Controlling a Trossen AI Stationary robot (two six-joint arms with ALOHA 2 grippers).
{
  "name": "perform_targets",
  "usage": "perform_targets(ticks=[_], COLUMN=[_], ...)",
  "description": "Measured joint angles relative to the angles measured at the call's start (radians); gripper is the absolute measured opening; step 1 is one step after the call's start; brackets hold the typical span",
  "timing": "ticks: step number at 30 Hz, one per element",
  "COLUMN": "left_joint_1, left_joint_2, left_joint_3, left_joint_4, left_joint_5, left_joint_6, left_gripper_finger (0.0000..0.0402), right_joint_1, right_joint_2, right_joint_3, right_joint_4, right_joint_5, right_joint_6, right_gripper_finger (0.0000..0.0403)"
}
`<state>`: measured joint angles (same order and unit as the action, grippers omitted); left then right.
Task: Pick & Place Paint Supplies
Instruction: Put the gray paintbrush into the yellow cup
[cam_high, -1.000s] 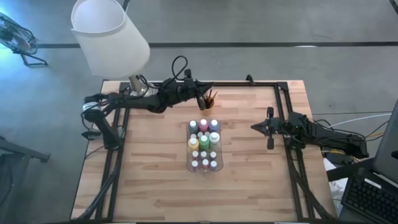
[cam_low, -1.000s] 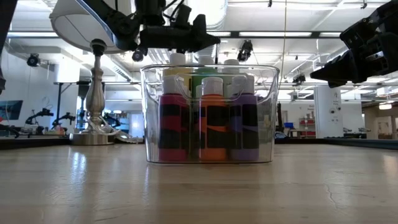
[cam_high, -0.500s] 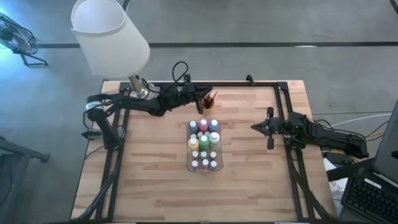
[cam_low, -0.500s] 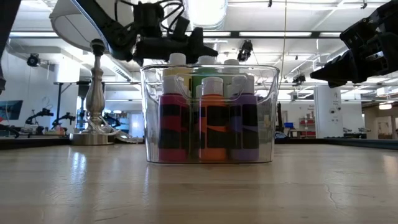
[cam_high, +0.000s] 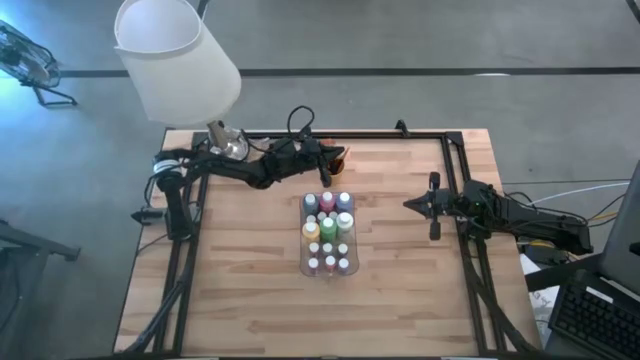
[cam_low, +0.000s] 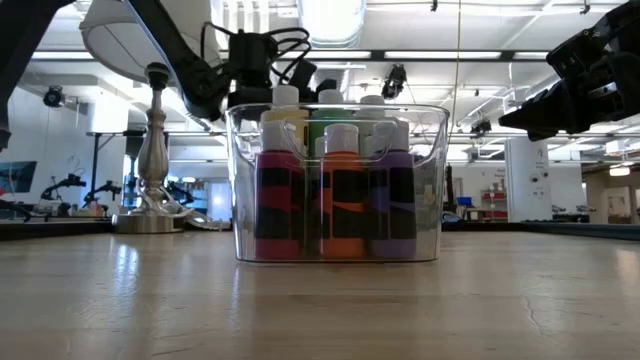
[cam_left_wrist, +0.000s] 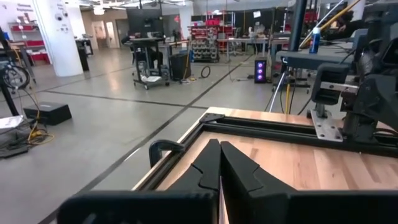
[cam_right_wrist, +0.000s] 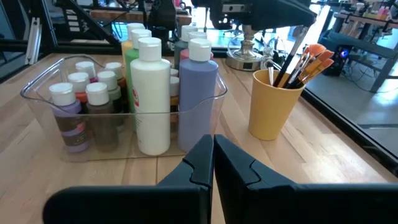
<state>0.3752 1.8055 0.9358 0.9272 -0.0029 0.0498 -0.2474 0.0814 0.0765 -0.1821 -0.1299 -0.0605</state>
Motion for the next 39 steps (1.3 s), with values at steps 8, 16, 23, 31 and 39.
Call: perform_targets(ticks=[8,16,23,31,39], left_joint_1=[0.000,0.000,0.002,0.002,0.002], left_joint_2=[0.010,0.050,0.062,0.062,0.062], left_joint_3=[-0.008,-0.009,-0.009,-0.009,-0.010], left_joint_4=[-0.031,-0.047,-0.065,-0.097,-0.116], left_joint_5=[0.001,0.001,0.000,0.000,0.001], left_joint_6=[-0.009,-0.025,-0.030,-0.032,-0.031], left_gripper_finger=[0.0004,0.0004,0.0012,0.0016,0.0020], right_joint_1=[0.000,0.000,0.000,0.000,0.000], right_joint_2=[0.000,0.000,0.000,0.000,0.000], right_joint_3=[0.000,0.000,0.000,0.000,0.000], right_joint_4=[0.000,0.000,0.000,0.000,0.000], right_joint_5=[0.000,0.000,0.000,0.000,0.000], right_joint_6=[0.000,0.000,0.000,0.000,0.000], right_gripper_finger=[0.0008,0.0008,0.0008,0.0008,0.0008])
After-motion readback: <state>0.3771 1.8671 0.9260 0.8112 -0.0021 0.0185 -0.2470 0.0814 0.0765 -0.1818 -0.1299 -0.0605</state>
